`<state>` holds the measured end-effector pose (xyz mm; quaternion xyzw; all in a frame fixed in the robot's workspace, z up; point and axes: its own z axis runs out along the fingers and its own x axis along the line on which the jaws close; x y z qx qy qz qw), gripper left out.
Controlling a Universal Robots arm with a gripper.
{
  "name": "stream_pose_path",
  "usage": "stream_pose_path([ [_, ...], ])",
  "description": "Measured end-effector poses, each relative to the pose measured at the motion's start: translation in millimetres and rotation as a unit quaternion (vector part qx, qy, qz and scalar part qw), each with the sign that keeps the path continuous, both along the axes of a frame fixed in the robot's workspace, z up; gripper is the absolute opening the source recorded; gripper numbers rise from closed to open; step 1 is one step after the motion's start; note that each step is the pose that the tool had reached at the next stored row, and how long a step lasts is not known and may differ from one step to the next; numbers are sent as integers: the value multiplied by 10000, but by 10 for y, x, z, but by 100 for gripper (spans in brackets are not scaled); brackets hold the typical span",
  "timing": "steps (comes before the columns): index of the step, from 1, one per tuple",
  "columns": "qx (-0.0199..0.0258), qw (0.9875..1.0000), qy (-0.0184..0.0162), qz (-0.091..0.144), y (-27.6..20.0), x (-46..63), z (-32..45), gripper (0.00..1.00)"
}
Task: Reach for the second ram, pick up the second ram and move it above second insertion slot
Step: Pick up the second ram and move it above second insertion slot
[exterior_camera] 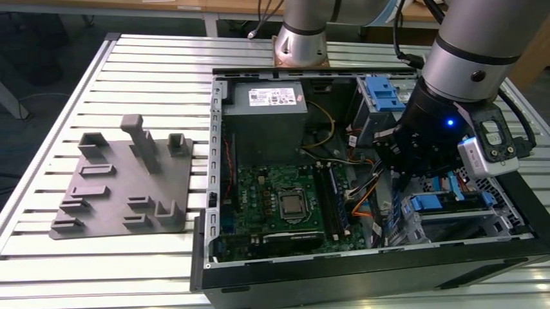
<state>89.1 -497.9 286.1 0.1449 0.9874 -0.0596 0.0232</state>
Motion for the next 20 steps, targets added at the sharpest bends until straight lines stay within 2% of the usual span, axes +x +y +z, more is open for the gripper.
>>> stream_pose_path([
  [20,0,10000,0,0,0,0,0,9],
])
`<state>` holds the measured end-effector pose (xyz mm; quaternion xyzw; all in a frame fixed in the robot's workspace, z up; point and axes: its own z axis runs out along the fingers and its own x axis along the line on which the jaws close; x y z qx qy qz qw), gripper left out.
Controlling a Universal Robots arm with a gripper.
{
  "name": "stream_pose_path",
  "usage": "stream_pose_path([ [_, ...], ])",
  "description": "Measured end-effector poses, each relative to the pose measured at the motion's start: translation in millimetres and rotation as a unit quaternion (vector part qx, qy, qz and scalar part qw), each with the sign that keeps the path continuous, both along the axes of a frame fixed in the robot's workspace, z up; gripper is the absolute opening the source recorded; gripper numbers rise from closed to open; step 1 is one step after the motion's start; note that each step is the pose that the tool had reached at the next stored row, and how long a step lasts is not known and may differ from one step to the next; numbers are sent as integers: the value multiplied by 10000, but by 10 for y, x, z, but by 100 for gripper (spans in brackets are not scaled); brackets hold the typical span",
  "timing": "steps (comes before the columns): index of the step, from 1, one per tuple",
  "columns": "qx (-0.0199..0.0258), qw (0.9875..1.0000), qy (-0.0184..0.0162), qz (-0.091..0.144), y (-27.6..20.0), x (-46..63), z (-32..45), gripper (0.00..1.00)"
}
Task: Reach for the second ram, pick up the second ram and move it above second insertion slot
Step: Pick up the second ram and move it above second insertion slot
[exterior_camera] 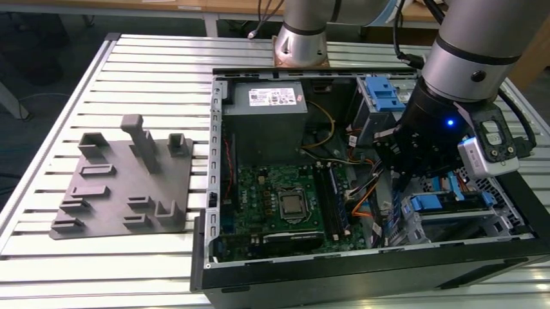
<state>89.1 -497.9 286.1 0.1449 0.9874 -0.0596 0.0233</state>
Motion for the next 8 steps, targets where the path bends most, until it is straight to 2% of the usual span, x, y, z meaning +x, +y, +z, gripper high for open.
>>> stream_pose_path([
  [8,0,10000,0,0,0,0,0,9],
])
